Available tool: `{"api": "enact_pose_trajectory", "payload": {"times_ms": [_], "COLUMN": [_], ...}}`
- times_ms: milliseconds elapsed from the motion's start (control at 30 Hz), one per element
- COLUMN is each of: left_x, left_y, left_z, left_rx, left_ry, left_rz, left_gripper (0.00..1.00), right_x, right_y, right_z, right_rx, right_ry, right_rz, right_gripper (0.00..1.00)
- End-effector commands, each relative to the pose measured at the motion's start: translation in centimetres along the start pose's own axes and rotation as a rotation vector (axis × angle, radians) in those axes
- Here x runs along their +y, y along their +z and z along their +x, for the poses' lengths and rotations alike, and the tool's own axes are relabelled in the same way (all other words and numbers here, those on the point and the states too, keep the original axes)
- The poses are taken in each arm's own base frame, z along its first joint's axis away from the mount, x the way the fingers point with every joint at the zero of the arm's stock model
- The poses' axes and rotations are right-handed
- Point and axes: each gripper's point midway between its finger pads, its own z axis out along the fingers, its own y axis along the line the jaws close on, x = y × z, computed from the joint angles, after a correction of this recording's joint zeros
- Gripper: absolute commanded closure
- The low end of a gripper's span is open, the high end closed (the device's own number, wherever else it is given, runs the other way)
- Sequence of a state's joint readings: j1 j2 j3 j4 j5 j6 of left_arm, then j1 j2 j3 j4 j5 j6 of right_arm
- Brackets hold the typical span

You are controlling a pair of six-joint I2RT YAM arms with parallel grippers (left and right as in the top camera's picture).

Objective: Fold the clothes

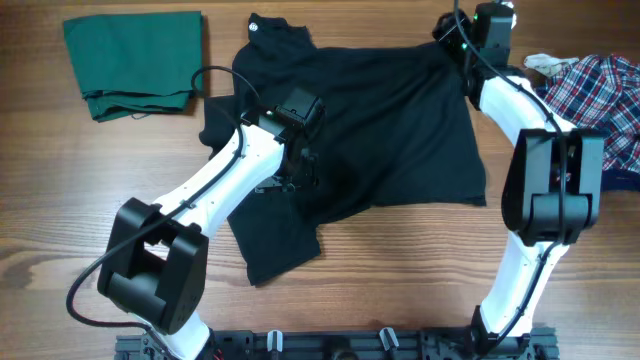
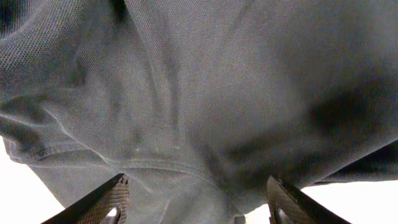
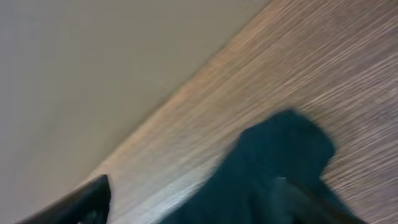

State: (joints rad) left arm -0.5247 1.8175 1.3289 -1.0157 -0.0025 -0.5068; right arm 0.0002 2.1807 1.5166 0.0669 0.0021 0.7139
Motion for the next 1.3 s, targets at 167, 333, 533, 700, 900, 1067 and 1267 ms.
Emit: {"api": "enact_pose_trajectory", "payload": {"times_ms": [167, 333, 533, 700, 900, 1067, 1267], "left_x": [-0.3, -0.2, 0.5, 0.3, 0.3, 0.4, 0.4], "left_y": [-0.9, -0.9, -0.9, -1.0, -1.0, -0.9, -0.9], "left_z": [-0.6, -0.6, -1.4, -1.7, -1.6, -1.6, -1.5], "left_rx": [-0.034, -0.034, -0.077, -0.088, -0.086, -0.082, -0.080], "left_ry": [0.001, 0.001, -0.001, -0.002, -0.002, -0.002, -0.001], "left_rz": [0.014, 0.013, -0.030, -0.022, -0.024, -0.026, -0.028], "left_gripper": [0.29, 0.28, 0.02, 0.00, 0.00, 0.00, 0.00], "right_x": [-5.2, -3.4, -4.8, -8.7, -12.4, -12.4, -14.2], "right_y": [-6.3, -16.8, -24.8, -23.8, -20.8, -19.0, -18.3], "right_z": [-0.9, -1.8, 6.2, 10.9, 15.0, 13.9, 15.1], "right_rx": [0.142, 0.244, 0.665, 0.756, 0.715, 0.607, 0.560], "right_ry": [-0.256, -0.266, -0.330, -0.318, -0.305, -0.292, -0.241], "right_rz": [0.281, 0.302, 0.264, 0.312, 0.304, 0.308, 0.344], "right_gripper": [0.01, 0.02, 0.96, 0.96, 0.96, 0.96, 0.95]}}
